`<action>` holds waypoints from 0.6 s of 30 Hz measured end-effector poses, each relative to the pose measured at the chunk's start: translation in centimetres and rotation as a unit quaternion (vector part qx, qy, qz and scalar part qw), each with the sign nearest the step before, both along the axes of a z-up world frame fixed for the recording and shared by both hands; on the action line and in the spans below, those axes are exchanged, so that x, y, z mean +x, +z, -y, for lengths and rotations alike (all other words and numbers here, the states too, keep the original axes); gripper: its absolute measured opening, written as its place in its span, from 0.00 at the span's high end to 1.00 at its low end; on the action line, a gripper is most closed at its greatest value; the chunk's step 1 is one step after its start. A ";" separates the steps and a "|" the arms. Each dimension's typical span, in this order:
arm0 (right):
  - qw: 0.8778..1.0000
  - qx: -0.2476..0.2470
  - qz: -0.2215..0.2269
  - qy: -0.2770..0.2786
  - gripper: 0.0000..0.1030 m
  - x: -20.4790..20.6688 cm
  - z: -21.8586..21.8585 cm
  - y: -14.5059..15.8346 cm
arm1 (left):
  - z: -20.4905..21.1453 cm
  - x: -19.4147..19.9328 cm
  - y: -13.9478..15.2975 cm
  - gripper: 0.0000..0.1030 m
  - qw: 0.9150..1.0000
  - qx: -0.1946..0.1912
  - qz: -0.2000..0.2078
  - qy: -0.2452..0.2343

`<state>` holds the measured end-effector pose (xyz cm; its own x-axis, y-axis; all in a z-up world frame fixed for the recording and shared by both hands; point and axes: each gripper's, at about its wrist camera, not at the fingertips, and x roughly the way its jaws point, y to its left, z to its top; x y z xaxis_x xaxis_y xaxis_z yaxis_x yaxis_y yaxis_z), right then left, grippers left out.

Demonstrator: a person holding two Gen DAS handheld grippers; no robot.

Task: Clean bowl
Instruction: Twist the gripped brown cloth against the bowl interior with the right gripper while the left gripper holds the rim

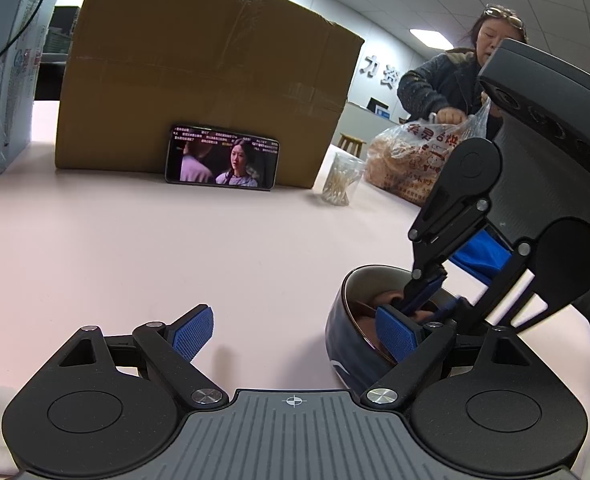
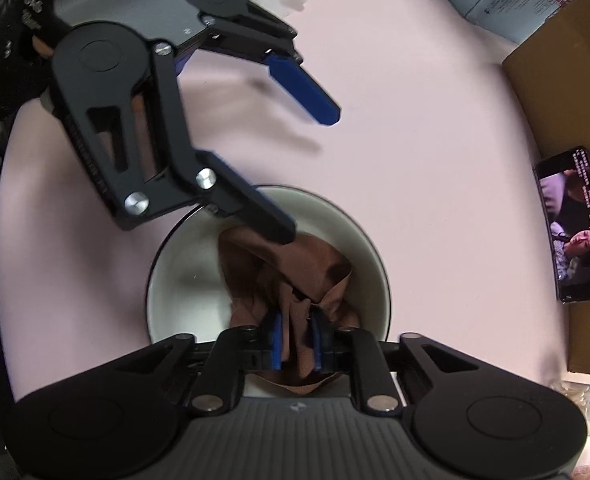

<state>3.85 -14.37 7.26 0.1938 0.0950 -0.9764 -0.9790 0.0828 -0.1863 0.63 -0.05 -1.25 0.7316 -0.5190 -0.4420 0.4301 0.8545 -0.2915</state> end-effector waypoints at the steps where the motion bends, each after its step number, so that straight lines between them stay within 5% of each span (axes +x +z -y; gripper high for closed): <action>1: 1.000 0.000 0.001 0.002 0.68 -0.3 0.0 0.2 | 0.0 -0.1 0.0 0.12 1.000 0.001 0.000 -0.001; 12: 1.000 -0.015 -0.019 -0.016 0.68 0.1 0.3 -0.3 | -0.1 -0.1 0.0 0.12 1.000 -0.001 -0.001 0.000; 15: 1.000 -0.012 -0.013 -0.018 0.85 0.3 0.3 -0.4 | -0.2 0.0 0.0 0.12 1.000 -0.001 -0.001 0.000; 18: 1.000 -0.003 0.004 -0.014 0.87 0.2 0.0 -0.5 | -0.2 -0.1 0.0 0.12 1.000 -0.001 -0.001 0.001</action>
<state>4.08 -14.40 6.76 0.2048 0.0841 -0.9752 -0.9746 0.1094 -0.1953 0.54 0.16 -1.27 0.7315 -0.5185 -0.4428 0.4280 0.8547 -0.2937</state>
